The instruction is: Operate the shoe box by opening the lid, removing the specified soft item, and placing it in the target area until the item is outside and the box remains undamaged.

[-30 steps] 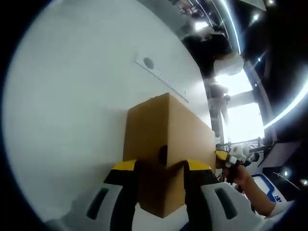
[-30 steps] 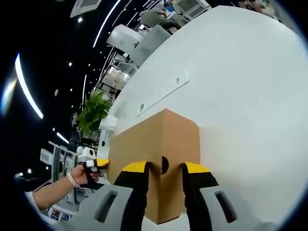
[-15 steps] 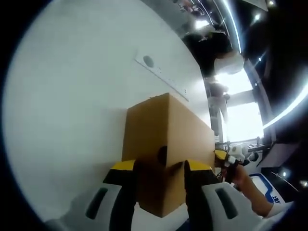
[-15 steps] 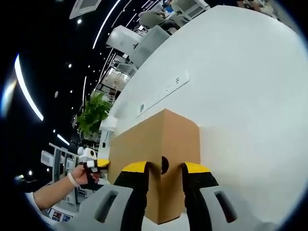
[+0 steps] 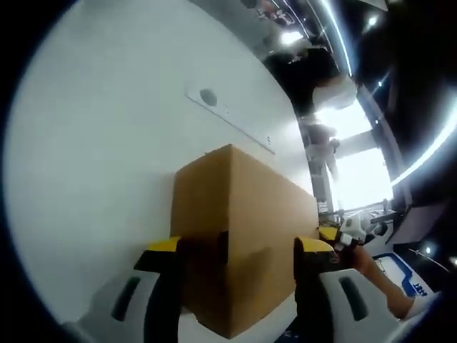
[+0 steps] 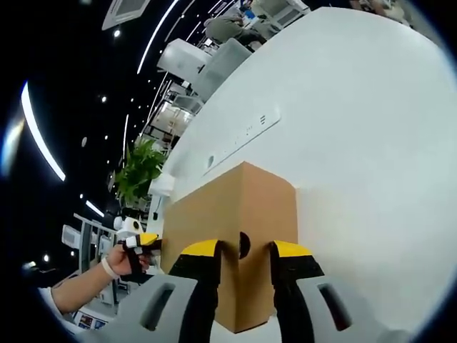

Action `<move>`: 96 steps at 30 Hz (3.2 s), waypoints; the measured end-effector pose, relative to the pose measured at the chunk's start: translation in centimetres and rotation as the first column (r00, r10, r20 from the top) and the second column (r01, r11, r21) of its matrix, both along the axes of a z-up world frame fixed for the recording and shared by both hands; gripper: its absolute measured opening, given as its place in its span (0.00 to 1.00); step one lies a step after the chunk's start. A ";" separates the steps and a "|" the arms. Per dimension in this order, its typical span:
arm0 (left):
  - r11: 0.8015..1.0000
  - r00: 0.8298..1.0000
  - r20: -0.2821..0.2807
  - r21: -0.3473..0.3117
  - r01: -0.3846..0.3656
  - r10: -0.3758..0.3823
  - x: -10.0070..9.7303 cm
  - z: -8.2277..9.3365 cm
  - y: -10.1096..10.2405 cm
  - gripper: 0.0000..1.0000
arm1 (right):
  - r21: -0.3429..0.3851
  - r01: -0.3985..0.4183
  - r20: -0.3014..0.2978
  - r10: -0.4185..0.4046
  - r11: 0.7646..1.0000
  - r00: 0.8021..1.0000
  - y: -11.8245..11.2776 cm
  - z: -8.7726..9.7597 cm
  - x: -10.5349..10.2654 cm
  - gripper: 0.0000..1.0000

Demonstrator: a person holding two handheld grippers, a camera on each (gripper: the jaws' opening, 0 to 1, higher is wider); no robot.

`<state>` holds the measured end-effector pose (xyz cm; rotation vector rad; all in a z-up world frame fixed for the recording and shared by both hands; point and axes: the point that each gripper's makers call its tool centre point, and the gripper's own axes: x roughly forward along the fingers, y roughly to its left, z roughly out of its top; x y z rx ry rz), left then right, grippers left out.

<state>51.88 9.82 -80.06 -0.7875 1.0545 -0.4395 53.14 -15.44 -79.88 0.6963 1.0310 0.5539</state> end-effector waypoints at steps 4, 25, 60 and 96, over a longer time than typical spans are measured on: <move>1.000 1.000 0.026 -0.002 -0.014 0.014 0.6 0.7 -0.2 0.71 | 0.007 0.004 -0.003 -0.004 1.000 1.000 0.0 -0.1 0.1 0.27; 0.999 0.999 0.042 0.041 0.011 -0.012 0.4 0.7 0.2 0.88 | 0.010 0.005 -0.007 -0.005 1.000 1.000 0.1 0.2 -0.2 0.27; 0.792 0.652 0.515 0.565 0.230 -0.557 -2.4 11.6 -4.3 0.91 | 0.027 0.002 -0.013 -0.001 1.000 1.000 0.2 0.0 -0.1 0.27; 0.298 0.418 0.159 0.910 0.290 -0.894 -9.4 4.2 -5.8 0.72 | 0.049 0.003 -0.008 -0.002 0.999 1.000 0.0 -0.1 0.1 0.27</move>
